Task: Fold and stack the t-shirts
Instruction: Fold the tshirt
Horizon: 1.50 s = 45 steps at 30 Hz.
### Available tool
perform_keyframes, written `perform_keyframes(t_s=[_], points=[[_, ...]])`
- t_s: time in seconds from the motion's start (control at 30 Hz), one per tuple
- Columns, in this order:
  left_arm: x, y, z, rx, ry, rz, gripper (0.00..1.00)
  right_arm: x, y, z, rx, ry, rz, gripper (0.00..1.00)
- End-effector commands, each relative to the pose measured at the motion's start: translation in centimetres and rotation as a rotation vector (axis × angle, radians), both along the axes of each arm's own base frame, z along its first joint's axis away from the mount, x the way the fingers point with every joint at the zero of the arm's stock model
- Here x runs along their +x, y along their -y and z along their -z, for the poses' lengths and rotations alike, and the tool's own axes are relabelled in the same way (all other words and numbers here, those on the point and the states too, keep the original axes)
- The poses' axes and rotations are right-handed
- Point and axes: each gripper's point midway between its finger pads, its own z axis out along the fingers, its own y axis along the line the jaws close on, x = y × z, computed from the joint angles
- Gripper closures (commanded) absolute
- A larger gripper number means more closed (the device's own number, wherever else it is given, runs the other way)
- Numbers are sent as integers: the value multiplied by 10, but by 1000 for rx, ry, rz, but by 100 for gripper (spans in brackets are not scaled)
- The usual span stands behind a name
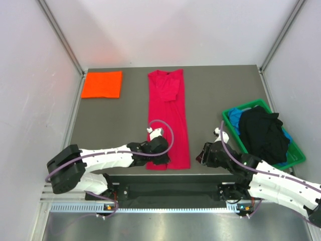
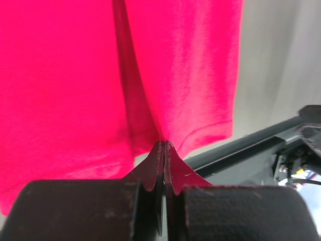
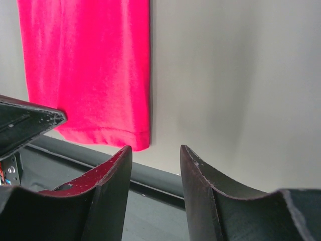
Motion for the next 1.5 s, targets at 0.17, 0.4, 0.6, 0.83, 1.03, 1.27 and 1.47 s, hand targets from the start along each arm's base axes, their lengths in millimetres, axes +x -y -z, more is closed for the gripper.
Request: perform_keyframes(t_s=[0.17, 0.4, 0.6, 0.83, 1.03, 1.27, 1.47], points=[[-9, -11, 26, 53, -46, -25, 100, 4, -7, 1, -1, 16, -11, 56], [-9, -19, 33, 97, -43, -33, 100, 9, -10, 2, -22, 26, -17, 58], [-7, -22, 34, 143, -39, -29, 98, 14, -16, -7, -40, 34, -34, 58], [-5, -10, 11, 121, -18, 7, 76, 10, -25, -10, -16, 15, -71, 62], [0, -6, -21, 36, 42, -5, 75, 2, -47, -15, 39, -11, -146, 83], [-4, 7, -29, -56, 51, 43, 77, -10, -82, -11, 121, -66, -258, 92], [-15, 9, -5, -75, -2, 61, 78, -22, -83, 16, 115, -135, -268, 92]])
